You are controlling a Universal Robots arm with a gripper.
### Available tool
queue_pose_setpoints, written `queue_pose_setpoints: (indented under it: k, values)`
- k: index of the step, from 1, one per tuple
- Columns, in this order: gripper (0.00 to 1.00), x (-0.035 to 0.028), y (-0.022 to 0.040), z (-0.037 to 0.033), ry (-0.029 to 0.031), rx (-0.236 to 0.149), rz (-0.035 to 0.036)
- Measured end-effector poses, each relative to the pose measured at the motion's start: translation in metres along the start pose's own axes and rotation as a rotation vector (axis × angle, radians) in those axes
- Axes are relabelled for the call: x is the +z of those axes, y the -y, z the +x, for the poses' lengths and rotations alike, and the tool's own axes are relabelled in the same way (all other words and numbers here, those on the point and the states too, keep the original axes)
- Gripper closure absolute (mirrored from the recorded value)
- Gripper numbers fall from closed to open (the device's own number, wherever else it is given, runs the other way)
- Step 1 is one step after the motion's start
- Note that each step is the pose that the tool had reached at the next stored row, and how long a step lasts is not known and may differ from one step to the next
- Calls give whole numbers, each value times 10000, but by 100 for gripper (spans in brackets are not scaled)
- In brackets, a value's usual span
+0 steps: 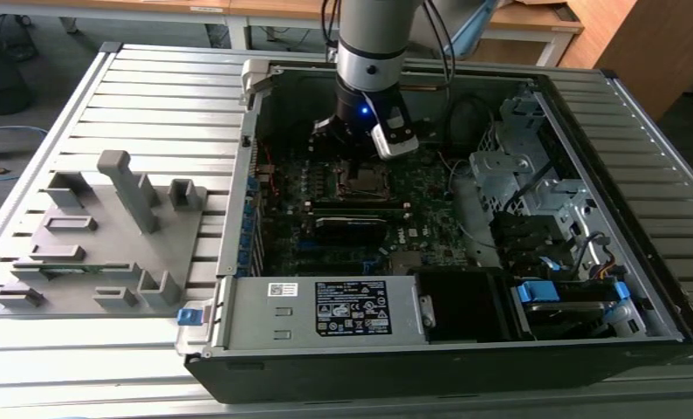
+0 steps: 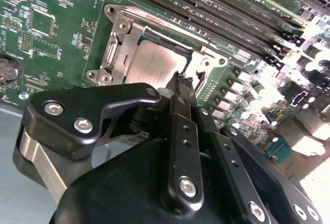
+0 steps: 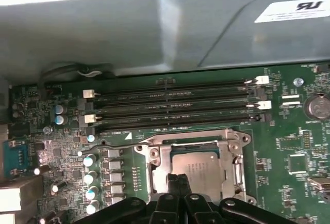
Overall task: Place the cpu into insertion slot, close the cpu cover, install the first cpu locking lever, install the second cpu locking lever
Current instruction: 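Close the cpu cover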
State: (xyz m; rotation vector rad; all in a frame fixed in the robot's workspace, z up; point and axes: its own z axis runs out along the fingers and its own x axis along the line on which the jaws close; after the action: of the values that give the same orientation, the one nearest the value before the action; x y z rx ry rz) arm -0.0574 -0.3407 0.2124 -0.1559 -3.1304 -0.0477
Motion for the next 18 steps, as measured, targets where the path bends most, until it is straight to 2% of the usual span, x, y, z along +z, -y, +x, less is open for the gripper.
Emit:
queue_pose_setpoints:
  k: [10, 18]
  values:
    - [89, 66, 12, 101, 26, -1, 10]
    - [89, 100, 14, 108, 29, -2, 10]
